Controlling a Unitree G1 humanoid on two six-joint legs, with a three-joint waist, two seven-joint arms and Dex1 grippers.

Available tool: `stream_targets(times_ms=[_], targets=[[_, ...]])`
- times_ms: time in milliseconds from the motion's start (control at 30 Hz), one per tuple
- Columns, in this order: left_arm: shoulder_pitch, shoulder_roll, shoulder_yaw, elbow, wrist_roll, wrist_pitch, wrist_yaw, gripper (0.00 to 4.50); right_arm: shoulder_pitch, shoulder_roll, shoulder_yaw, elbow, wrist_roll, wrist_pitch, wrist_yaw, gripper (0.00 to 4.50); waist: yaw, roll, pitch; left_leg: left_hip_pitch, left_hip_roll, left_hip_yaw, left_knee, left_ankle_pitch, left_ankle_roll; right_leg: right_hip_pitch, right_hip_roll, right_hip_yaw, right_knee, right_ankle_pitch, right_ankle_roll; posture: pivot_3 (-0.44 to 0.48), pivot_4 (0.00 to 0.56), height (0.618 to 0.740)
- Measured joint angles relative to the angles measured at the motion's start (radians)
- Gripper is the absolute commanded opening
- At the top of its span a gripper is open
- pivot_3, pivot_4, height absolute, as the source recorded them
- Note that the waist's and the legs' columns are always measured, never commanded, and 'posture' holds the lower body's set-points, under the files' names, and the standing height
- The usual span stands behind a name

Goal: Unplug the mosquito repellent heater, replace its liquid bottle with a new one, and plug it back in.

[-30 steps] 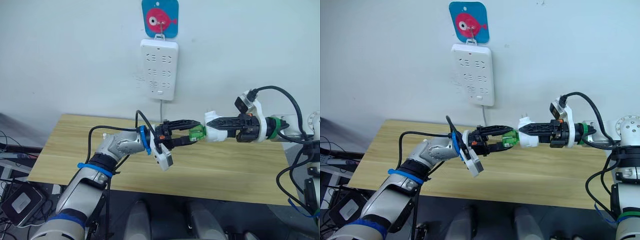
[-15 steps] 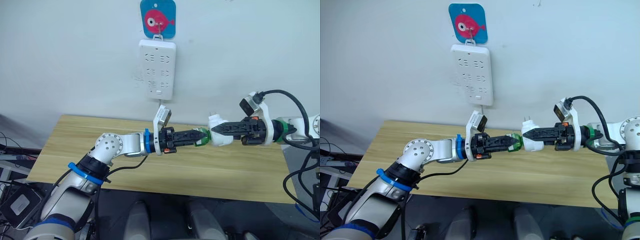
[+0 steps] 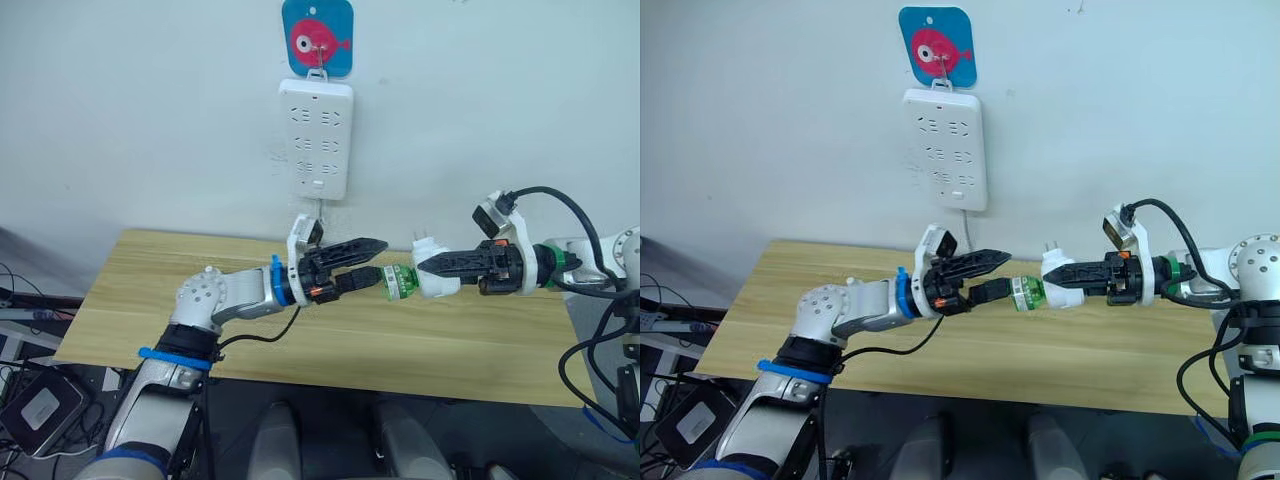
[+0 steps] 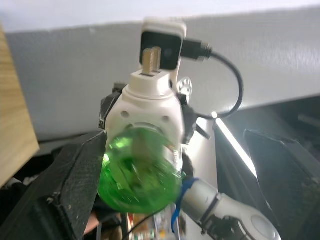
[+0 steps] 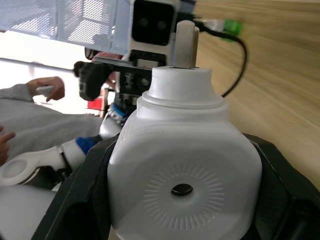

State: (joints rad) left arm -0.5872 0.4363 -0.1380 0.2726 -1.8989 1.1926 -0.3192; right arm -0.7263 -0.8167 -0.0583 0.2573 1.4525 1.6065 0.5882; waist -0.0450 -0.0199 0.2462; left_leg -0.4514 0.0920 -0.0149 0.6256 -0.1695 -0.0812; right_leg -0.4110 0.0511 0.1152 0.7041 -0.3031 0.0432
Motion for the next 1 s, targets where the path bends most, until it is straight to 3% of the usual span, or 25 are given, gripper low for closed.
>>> stream_targets(times_ms=[100,167,200,267,333,467,567,667,800,1000], targets=[[0.046,0.053,0.034,-0.07,0.086,0.023,-0.033,4.46,-0.007,0.01,-0.012,0.05,-0.031,0.0,-0.006,3.03,0.0,0.0,0.001,0.0,0.0,0.0,0.0,0.0,0.0,0.0,0.0,0.001,0.0,0.0,0.0,-0.037,0.263,0.74],[0.069,0.114,0.037,-0.161,0.217,0.017,-0.117,4.46,-0.016,0.015,-0.03,0.082,-0.056,0.0,-0.008,3.03,0.0,0.0,0.001,0.0,-0.001,0.001,-0.001,0.0,0.0,0.0,0.0,0.001,-0.001,0.0,0.0,-0.032,0.267,0.74],[0.078,0.15,0.025,-0.227,0.342,-0.041,-0.182,4.46,-0.024,0.017,-0.041,0.102,-0.068,0.0,-0.009,3.03,0.0,0.0,0.001,0.0,-0.001,0.001,-0.001,0.0,0.0,0.0,0.0,0.001,-0.001,0.0,0.0,-0.032,0.267,0.74],[0.102,0.216,-0.052,-0.36,0.682,-0.299,-0.332,4.46,-0.04,0.02,-0.047,0.119,-0.087,0.0,-0.008,3.03,0.003,0.002,0.002,0.0,-0.001,0.002,-0.002,0.0,0.0,0.0,0.0,0.002,-0.006,0.0,-0.001,-0.024,0.267,0.74],[0.118,0.221,-0.122,-0.411,0.996,-0.606,-0.454,4.46,-0.04,0.022,-0.051,0.135,-0.099,0.0,-0.008,3.03,0.011,0.002,0.002,0.0,-0.001,0.005,-0.003,0.0,0.0,0.001,-0.001,0.005,-0.008,0.001,-0.001,-0.019,0.267,0.74],[0.117,0.158,-0.194,-0.325,1.505,-1.263,-0.518,4.46,-0.058,0.043,-0.051,0.153,-0.102,0.0,-0.008,3.03,0.019,0.002,0.003,0.0,-0.001,0.011,-0.004,-0.001,0.0,0.0,-0.003,0.009,-0.011,0.003,-0.005,-0.014,0.264,0.74],[0.06,0.131,-0.203,-0.122,1.883,-1.822,-0.426,4.46,-0.085,0.044,-0.053,0.165,-0.1,0.0,-0.008,3.03,0.02,0.002,0.003,-0.001,-0.001,0.013,-0.004,-0.002,0.003,0.0,-0.004,0.01,-0.013,0.004,-0.005,-0.016,0.264,0.74],[-0.002,0.102,-0.188,0.034,2.115,-2.124,-0.301,4.46,-0.09,0.049,-0.054,0.174,-0.094,0.0,-0.009,3.03,0.019,0.002,0.003,-0.001,-0.001,0.015,-0.004,-0.004,0.005,0.0,-0.004,0.011,-0.015,0.005,-0.003,-0.016,0.261,0.74],[-0.073,0.063,-0.157,0.153,2.33,-2.331,-0.135,4.46,-0.091,0.05,-0.052,0.18,-0.064,0.0,-0.022,3.03,0.019,0.002,0.003,-0.003,-0.001,0.016,-0.004,-0.006,0.01,0.0,-0.005,0.011,-0.016,0.006,-0.001,-0.02,0.256,0.74],[-0.139,0.032,-0.147,0.237,2.544,-2.418,0.069,4.46,-0.098,0.053,-0.04,0.179,0.0,0.0,-0.06,3.03,0.017,0.002,0.002,-0.002,-0.001,0.015,-0.003,-0.007,0.011,0.0,-0.005,0.011,-0.014,0.006,-0.001,-0.032,0.246,0.74]])
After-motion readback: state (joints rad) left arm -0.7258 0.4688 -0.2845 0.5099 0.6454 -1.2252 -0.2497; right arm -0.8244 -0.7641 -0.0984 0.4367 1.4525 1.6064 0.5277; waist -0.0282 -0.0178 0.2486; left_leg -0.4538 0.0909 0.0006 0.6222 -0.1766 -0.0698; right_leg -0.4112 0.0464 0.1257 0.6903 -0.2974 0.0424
